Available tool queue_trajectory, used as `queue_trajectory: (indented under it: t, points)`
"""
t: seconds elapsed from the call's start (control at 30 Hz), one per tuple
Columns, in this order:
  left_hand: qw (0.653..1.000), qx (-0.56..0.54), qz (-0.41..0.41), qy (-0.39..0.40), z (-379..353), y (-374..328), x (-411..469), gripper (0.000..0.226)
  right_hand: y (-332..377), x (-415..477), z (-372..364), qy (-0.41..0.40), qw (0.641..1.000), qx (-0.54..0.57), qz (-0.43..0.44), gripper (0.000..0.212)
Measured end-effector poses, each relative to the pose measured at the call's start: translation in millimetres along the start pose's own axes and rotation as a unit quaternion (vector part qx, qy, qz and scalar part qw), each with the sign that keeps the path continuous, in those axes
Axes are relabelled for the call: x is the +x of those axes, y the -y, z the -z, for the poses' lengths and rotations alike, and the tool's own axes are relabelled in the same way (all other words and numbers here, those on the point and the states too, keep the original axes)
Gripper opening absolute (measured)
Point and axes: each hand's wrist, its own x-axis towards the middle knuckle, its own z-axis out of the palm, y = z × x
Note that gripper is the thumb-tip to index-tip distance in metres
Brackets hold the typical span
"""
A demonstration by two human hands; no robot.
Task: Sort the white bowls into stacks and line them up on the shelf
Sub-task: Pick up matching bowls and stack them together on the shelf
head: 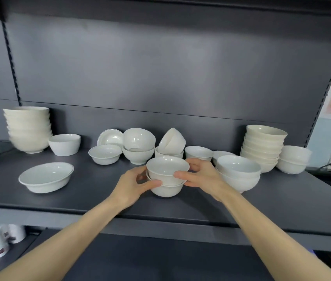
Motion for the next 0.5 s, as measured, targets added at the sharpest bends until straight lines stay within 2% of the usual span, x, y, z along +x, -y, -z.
queue_trajectory:
  t: [0.07,0.23,0.4,0.5]
  points:
    - [1.0,0.007,0.005,-0.011,9,3,-2,0.038,2,5,-9,0.007,1.0,0.004,0.007,0.026]
    - [0.999,0.01,0.017,-0.028,32,11,0,0.038,4,23,-30,0.016,1.0,0.005,0.007,0.033]
    - [1.0,0.007,0.02,-0.02,51,20,7,0.065,6,36,-46,0.023,0.999,0.011,0.02,0.026]
    - [1.0,0.003,0.023,0.004,58,25,11,0.067,5,41,-51,0.015,1.0,0.007,0.021,0.025]
